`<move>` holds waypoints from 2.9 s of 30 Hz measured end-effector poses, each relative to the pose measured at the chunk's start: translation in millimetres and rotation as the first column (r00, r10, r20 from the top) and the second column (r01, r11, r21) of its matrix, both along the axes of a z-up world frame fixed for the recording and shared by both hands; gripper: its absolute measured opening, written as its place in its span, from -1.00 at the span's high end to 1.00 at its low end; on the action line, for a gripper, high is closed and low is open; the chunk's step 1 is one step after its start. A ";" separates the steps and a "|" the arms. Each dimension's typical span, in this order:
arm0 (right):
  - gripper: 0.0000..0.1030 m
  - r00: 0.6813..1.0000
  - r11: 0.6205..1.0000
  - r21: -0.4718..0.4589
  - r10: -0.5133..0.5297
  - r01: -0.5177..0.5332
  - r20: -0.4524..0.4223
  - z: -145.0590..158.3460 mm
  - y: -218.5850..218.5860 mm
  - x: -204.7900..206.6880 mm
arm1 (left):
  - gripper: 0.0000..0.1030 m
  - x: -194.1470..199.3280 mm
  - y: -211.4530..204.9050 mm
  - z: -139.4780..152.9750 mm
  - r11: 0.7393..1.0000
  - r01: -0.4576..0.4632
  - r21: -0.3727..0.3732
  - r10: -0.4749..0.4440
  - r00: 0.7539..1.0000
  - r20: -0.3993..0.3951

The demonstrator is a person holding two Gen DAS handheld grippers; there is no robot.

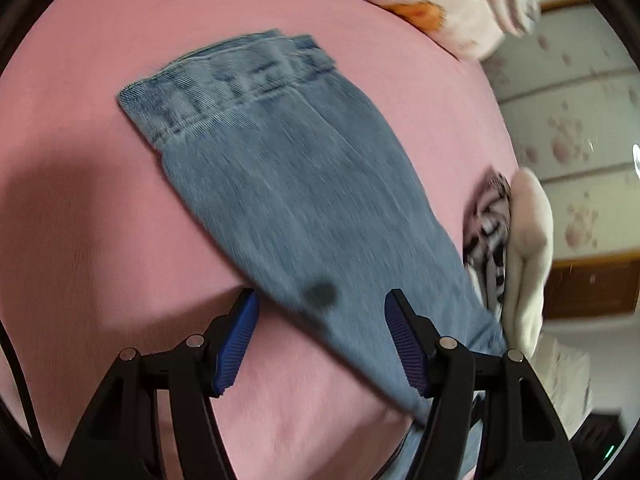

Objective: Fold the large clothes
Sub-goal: 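Grasp the other sleeve cuff with the left gripper, then fold the held sleeve across the jacket body with the left gripper and release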

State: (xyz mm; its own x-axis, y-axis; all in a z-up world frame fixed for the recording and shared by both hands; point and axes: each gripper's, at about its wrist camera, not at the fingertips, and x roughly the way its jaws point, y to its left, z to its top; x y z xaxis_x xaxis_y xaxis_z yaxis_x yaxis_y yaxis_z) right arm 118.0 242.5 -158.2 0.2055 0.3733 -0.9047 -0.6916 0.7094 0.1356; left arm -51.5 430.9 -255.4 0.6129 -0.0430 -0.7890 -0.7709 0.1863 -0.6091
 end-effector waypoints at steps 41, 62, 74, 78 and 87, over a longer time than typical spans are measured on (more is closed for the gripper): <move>0.35 0.992 0.992 0.010 -0.125 0.125 0.009 6.8 -69.6 23.2 | 0.91 90.0 -65.4 146.2 0.882 0.175 0.437 -0.251 0.960 0.122; 0.35 0.943 0.943 0.039 -0.332 0.331 0.022 16.0 -255.5 66.4 | 0.91 184.8 -285.1 153.7 0.756 0.458 0.467 -0.539 0.841 0.048; 0.35 0.873 0.873 0.048 -0.487 0.486 0.015 5.0 -361.1 82.5 | 0.91 234.0 -394.4 138.1 0.627 0.597 0.499 -0.690 0.724 0.001; 0.34 0.866 0.866 0.031 -0.500 0.500 0.008 -2.1 -386.9 85.4 | 0.74 247.8 -436.9 117.4 0.559 0.685 0.468 -0.754 0.654 -0.056; 0.34 0.857 0.855 0.056 -0.511 0.515 -0.065 -10.4 -416.2 80.6 | -0.01 226.6 -445.0 112.3 0.500 0.783 0.370 -0.827 0.559 -0.065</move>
